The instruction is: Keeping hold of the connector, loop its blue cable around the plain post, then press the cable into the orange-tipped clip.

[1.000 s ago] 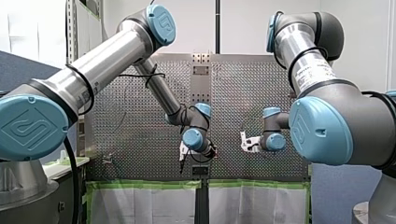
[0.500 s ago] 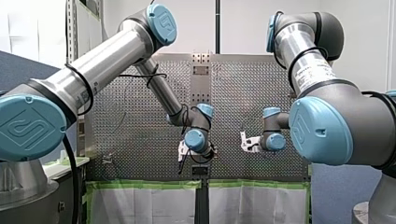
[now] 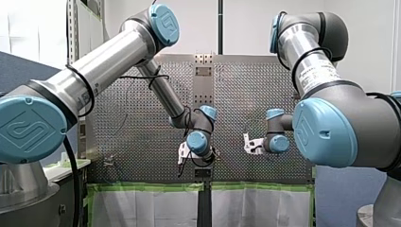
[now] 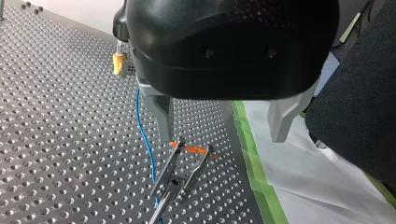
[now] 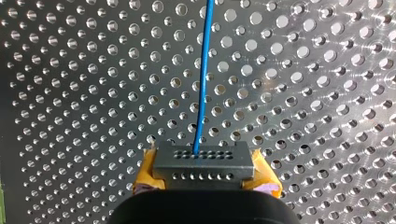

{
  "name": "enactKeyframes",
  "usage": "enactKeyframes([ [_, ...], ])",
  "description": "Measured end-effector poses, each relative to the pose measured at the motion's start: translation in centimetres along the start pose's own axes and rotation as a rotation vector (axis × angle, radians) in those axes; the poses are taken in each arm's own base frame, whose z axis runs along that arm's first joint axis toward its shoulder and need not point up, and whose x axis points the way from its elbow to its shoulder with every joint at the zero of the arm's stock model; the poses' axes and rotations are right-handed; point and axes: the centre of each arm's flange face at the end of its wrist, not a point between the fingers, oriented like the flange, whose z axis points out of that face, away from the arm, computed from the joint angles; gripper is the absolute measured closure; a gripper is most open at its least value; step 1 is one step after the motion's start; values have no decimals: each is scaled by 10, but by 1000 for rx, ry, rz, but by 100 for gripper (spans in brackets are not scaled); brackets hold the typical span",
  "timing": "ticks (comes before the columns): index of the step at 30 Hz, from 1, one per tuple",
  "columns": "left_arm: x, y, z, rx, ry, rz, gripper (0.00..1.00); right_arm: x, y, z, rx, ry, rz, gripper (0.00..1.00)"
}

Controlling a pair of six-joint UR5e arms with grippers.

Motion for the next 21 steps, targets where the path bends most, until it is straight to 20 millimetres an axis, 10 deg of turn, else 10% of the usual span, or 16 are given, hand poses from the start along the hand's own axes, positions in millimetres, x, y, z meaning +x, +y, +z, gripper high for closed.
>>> enactKeyframes([
  [21, 1, 0, -1, 0, 3, -6, 0, -11, -11, -12, 24, -74, -33, 100],
])
